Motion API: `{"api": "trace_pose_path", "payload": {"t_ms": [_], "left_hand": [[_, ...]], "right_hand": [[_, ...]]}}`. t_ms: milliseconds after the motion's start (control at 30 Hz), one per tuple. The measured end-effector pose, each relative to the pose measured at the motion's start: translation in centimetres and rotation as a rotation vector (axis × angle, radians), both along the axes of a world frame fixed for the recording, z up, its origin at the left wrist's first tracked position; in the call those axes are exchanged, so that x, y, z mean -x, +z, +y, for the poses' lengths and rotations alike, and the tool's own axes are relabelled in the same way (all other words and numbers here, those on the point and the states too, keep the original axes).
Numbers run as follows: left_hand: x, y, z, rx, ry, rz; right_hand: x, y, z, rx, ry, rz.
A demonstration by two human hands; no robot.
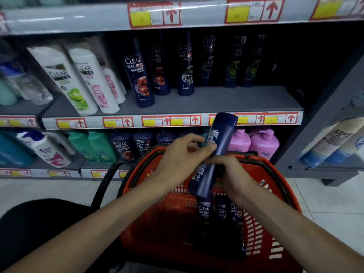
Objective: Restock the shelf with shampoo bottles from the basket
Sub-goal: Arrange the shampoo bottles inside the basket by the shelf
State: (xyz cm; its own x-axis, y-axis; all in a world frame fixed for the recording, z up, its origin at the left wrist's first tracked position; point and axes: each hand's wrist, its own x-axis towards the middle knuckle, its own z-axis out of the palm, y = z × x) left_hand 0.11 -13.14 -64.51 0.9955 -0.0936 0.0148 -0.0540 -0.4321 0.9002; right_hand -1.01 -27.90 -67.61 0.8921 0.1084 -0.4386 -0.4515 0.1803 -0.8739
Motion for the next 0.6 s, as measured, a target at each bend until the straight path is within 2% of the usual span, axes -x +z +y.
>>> {"api": "trace_pose_path", "payload": {"t_ms": [133,267,367,500,600], "left_hand": [[-0.9,0.8,-1.5,-0.001,0.043,0.032],[-2.0,1.5,-2.8,-0.003,0.147,0.019],[-2.8,2.3,-2.8,0.015,0.19,-0.007],[-3.4,3.7,-1.9,0.26,0.152,0.057],[-3.9,4.3,-1.4,0.353,0.105,0.088]], "right_hand": [[-0.7,0.7,0.2,0.286,-0.075,-0.224],[-1.1,1.6,0.4,0.507,-0.05,-0.371],[-1.3,2.2,0.4,0.533,-0.039,-0.423],[-1.8,3.1,-0.4,0.466,-0.045,-0.47],[-2.6,3.9,-1.0,0.478,-0.022,-0.45]]}}
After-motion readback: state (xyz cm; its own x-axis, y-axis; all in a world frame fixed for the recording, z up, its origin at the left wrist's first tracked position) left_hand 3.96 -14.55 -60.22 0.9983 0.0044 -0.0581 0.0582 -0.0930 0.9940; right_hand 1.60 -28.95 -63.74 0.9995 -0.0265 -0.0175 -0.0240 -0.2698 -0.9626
